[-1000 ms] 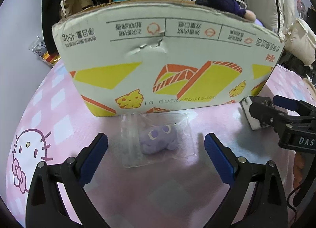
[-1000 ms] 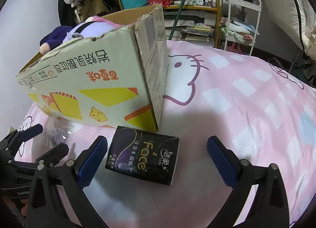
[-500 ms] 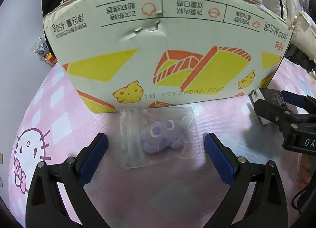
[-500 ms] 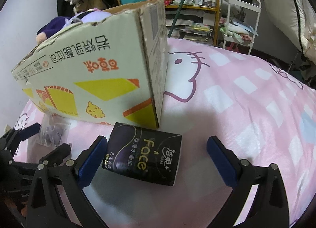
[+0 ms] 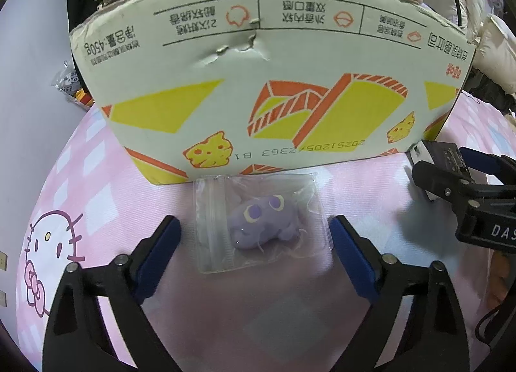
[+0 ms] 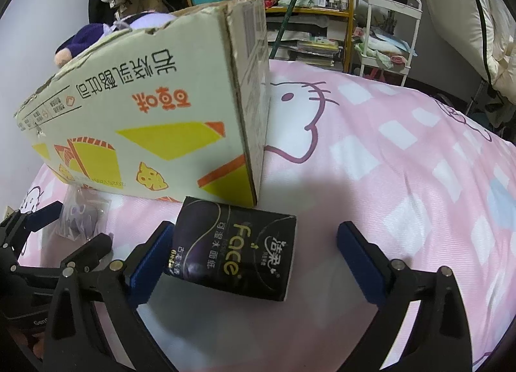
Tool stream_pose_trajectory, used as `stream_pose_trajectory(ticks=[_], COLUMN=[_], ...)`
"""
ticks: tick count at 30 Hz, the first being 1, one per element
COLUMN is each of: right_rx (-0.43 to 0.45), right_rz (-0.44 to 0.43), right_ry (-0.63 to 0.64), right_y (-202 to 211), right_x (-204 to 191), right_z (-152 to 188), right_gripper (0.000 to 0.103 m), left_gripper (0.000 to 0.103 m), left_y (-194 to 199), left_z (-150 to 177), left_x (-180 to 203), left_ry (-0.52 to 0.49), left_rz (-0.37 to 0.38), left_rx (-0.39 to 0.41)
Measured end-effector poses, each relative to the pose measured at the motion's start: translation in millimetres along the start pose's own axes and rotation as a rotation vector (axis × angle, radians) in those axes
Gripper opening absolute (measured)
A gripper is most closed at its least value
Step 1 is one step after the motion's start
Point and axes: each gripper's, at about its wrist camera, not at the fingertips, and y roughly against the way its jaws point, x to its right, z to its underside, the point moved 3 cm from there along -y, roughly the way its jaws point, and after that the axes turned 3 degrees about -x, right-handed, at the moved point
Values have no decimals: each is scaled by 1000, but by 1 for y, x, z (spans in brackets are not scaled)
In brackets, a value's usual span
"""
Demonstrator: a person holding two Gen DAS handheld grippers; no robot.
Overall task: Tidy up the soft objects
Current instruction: 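Grasp the clear bag with the left tool while the right tool grasps the black tissue box, then lift the clear bag and black tissue box and carry both over the box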
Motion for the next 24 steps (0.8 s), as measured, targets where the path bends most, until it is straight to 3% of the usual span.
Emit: stream_pose_trajectory(ticks=[6,12,18,24], right_rx=[-7,-18,-3,18], right_rz=[9,-15,-26,-49], right_ry=[29,39,20,16], right_y=[0,5,11,22], right_x=[-3,-9,-8,-13], right_z=[1,4,7,7], right_gripper=[94,74,72,72], left_gripper=[78,73,72,62], left_y=[5,13,19,21], left_z=[-1,0,3,1], left_x=[2,-4,-10,-28], left_ry=[-2,18,46,92], left_rz=[-11,1,8,37], left_rx=[0,3,11,17])
